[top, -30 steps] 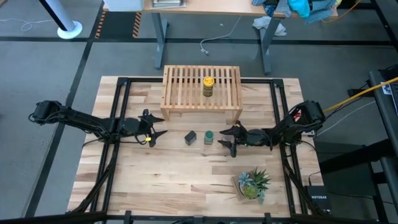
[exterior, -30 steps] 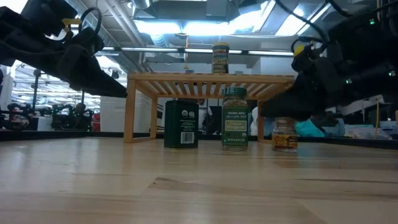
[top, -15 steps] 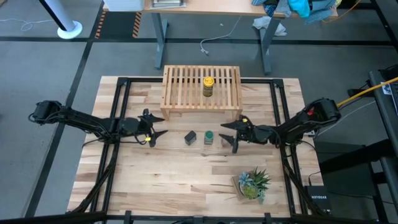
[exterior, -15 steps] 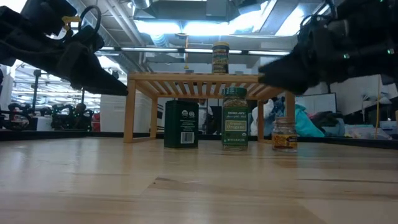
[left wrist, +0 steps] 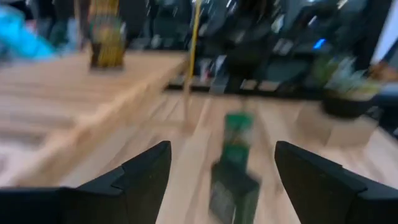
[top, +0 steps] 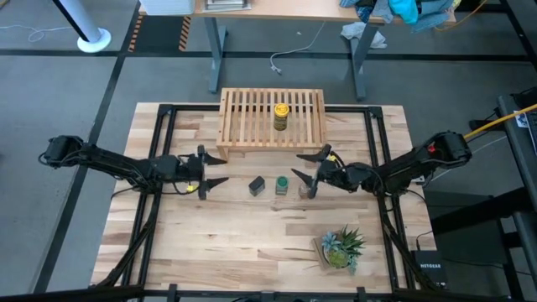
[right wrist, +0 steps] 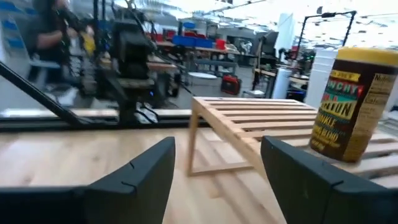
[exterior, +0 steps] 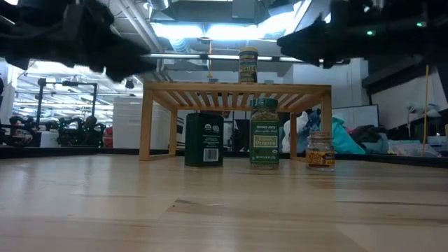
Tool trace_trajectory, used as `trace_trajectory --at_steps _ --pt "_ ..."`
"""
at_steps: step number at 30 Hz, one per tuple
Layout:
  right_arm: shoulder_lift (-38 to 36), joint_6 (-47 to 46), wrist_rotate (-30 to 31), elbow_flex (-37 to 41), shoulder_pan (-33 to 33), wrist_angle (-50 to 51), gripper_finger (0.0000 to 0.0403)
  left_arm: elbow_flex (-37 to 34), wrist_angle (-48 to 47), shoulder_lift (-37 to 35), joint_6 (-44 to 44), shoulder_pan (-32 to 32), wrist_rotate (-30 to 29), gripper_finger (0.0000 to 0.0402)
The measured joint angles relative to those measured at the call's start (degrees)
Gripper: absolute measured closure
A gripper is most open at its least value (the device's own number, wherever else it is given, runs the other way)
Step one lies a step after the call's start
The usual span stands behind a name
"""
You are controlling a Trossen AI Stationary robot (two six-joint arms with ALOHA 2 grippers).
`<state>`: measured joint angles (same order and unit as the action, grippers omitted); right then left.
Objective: Shelf spices
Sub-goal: Remove the yellow seasoning from the shelf
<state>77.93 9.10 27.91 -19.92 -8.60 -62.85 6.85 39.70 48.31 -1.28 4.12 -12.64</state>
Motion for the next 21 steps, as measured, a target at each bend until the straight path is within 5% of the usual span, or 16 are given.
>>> trace_trajectory --at_steps 9,14,21 --pt "0.0 -0.13 -1.6 -7.54 8.46 10.47 0.016 3.97 6.79 0.0 11.62 -0.49 3.97 0.0123" --pt "0.0 -0.5 -10.61 -11.25 14.54 19.99 0.016 9.66 0.31 0.14 15.69 -4.18 2.55 0.0123" --pt "0.02 -2.79 -11.94 -15.02 19.69 28.83 0.016 15.99 -13.82 0.26 14.97 -11.73 2.78 0.0123"
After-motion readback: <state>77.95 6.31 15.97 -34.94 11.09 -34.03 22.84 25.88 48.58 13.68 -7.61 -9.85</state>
